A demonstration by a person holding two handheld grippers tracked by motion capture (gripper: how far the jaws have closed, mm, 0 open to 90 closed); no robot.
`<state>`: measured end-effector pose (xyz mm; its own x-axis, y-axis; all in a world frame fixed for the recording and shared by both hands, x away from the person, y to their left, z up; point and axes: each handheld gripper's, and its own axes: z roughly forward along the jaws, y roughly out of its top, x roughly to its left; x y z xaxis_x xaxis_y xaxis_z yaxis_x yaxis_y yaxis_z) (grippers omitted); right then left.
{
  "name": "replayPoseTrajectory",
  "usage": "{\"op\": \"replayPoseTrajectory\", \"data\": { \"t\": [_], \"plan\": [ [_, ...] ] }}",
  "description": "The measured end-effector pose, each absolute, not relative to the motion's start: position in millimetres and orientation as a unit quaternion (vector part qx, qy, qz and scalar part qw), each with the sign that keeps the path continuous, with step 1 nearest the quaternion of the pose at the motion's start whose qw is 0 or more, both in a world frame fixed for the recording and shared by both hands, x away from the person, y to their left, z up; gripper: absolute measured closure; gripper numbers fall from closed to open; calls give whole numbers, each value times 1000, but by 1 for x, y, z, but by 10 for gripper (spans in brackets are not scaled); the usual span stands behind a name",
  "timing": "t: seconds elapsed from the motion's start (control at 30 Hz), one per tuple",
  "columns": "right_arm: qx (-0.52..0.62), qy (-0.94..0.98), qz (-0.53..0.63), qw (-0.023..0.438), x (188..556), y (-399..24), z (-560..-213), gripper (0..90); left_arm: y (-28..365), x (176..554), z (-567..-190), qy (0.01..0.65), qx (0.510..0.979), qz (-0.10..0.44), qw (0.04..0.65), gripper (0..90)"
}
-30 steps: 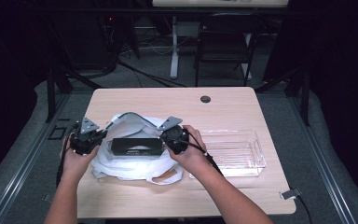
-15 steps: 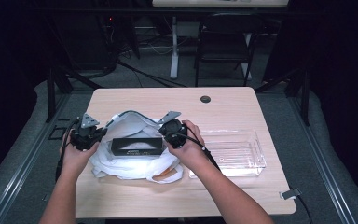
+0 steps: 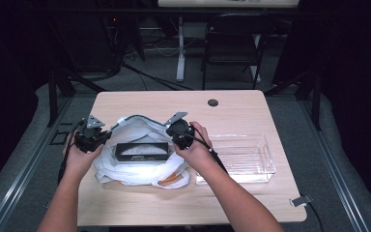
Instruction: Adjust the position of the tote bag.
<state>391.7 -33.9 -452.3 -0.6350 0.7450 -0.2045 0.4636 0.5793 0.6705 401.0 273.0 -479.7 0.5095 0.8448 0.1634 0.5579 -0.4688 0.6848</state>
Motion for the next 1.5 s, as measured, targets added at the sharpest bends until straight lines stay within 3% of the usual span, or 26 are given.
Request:
{"op": "replayPoseTrajectory", "data": {
  "t": [0.73, 1.0, 1.27, 1.5],
  "plan": [
    [363, 852, 260, 275, 407, -29, -464, 870, 270, 414, -489, 437, 822, 234, 282, 875],
    [364, 853, 269, 261, 410, -31, -464, 856, 270, 416, -489, 438, 823, 229, 281, 876],
    [359, 860, 272, 240, 414, -30, -468, 736, 269, 417, -488, 438, 824, 228, 277, 876],
    [365, 859, 274, 233, 420, -29, -473, 750, 269, 419, -489, 438, 825, 225, 278, 877]
  ]
}}
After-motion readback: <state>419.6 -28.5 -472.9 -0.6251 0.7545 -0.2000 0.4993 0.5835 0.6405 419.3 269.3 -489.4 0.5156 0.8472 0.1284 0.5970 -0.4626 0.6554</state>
